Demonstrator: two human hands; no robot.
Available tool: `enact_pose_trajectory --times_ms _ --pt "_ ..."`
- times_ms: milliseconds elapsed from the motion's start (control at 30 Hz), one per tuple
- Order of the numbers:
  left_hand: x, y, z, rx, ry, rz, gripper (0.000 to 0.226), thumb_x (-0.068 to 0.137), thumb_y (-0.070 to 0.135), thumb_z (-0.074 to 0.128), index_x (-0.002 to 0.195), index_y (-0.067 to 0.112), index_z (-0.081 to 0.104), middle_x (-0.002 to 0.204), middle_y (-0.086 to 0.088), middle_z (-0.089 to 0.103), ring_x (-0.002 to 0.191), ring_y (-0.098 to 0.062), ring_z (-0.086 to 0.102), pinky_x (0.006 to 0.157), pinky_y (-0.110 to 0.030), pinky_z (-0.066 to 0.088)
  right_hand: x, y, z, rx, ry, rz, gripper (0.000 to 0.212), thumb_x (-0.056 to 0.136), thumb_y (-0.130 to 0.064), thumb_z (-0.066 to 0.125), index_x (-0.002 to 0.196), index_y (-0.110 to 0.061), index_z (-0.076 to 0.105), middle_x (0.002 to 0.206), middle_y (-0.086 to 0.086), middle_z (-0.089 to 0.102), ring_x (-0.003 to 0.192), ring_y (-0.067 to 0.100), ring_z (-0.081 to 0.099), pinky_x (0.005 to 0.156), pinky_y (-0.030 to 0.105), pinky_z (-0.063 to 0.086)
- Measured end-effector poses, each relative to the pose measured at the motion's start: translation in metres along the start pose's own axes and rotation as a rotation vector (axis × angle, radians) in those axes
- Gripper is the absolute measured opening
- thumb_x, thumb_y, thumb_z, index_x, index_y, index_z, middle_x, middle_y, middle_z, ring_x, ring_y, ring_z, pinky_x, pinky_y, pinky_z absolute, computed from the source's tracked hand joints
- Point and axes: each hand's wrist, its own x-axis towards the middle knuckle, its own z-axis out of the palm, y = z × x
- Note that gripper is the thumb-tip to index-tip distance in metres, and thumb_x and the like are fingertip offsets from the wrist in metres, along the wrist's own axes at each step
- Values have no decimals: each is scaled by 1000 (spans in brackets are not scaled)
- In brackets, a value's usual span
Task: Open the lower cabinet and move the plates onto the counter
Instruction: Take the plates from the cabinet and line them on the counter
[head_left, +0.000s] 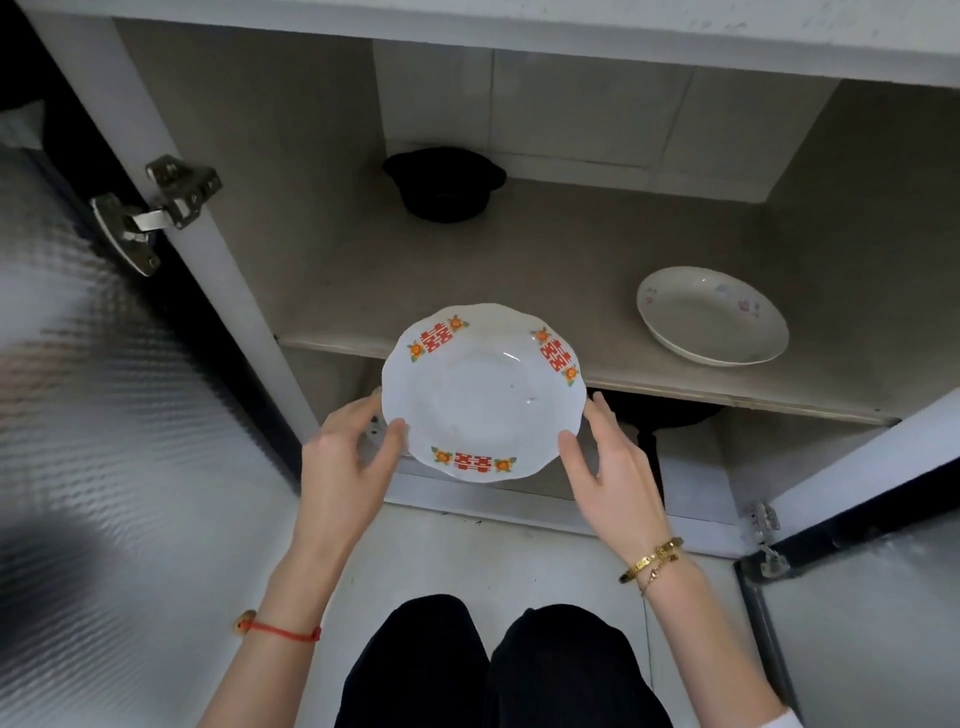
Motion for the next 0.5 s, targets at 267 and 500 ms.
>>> enact_pose_trajectory --times_ms 267,500 --pt "-13 27 -39 -7 -49 -148 31 92 28 58 122 28 65 121 13 66 112 -9 58 95 -23 44 -12 -40 -18 -6 -167 83 52 97 -43 38 146 -34 26 156 -8 27 146 1 8 113 24 17" --pt "-32 109 -121 36 -51 -232 27 89 19 66 116 24 68 110 28 59 104 4 53 86 4 31 -40 -124 -83 23 -291 149 59 93 -54 34 148 -37 21 158 -11 22 147 4 13 118 31 21"
